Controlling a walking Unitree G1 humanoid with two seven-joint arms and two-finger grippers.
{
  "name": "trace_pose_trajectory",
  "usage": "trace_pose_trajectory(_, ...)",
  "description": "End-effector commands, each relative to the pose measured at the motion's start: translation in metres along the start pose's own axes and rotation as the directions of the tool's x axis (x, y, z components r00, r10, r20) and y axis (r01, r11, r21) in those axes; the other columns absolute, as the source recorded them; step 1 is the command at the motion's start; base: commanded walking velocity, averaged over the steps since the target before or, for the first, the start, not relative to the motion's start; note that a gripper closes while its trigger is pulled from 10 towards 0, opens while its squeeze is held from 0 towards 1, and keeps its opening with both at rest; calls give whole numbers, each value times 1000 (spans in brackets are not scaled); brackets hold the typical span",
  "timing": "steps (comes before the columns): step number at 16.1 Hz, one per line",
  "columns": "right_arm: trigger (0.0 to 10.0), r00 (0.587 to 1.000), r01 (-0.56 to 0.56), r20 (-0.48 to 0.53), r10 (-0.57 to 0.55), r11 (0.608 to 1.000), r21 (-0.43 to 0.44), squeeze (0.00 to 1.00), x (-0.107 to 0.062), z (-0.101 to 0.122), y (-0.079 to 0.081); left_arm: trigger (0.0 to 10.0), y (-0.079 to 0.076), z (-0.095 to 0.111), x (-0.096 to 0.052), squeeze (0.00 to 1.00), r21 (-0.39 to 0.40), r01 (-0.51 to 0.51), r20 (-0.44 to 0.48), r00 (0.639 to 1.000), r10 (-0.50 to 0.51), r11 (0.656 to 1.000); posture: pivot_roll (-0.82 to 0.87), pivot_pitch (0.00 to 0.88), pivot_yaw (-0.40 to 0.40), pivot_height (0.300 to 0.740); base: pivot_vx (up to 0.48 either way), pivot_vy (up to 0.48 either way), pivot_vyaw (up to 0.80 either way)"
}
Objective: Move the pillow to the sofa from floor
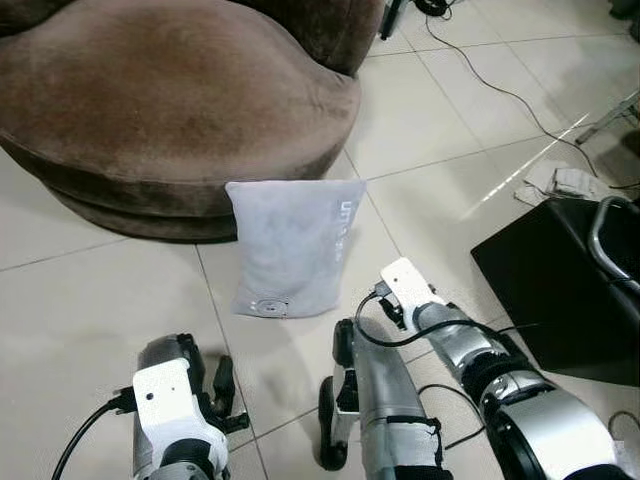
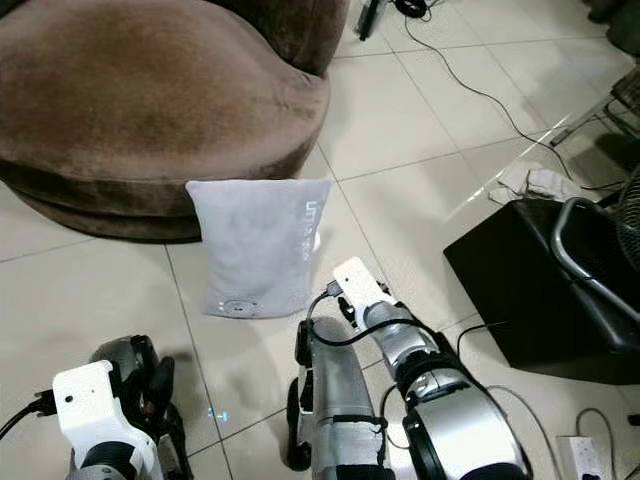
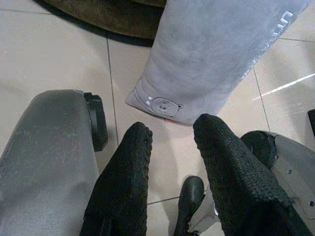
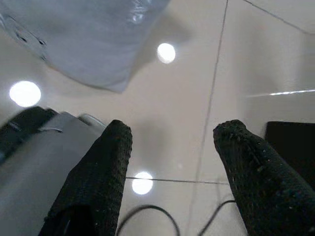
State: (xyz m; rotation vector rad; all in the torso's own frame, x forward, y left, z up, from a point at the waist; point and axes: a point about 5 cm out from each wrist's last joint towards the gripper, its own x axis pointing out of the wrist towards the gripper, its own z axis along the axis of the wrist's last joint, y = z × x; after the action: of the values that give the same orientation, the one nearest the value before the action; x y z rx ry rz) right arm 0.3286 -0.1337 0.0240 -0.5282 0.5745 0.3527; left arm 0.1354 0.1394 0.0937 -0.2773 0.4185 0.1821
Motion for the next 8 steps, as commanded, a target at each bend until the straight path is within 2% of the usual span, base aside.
trace_pose_trajectory(1, 10000, 997, 3, -78, -4, 1000, -23, 0, -3, -20, -5, 10000, -4, -4, -4, 0, -15, -7, -14, 1000, 6, 1000, 26, 315, -298, 543, 0, 0, 0)
trace_pose_trajectory(4, 10000, 990, 12, -138, -22, 997, -79, 0, -5, -28, -13, 10000, -7, -4, -5, 0, -21, -10, -12, 1000, 10, 1000, 31, 318, -306, 543, 0, 0, 0)
trace_pose_trajectory(8, 10000, 993, 25, -118, -31, 998, -51, 0, -4, -22, -15, 10000, -8, -7, -8, 0, -30, -17, -15, 1000, 16, 999, 32, 317, -312, 543, 0, 0, 0)
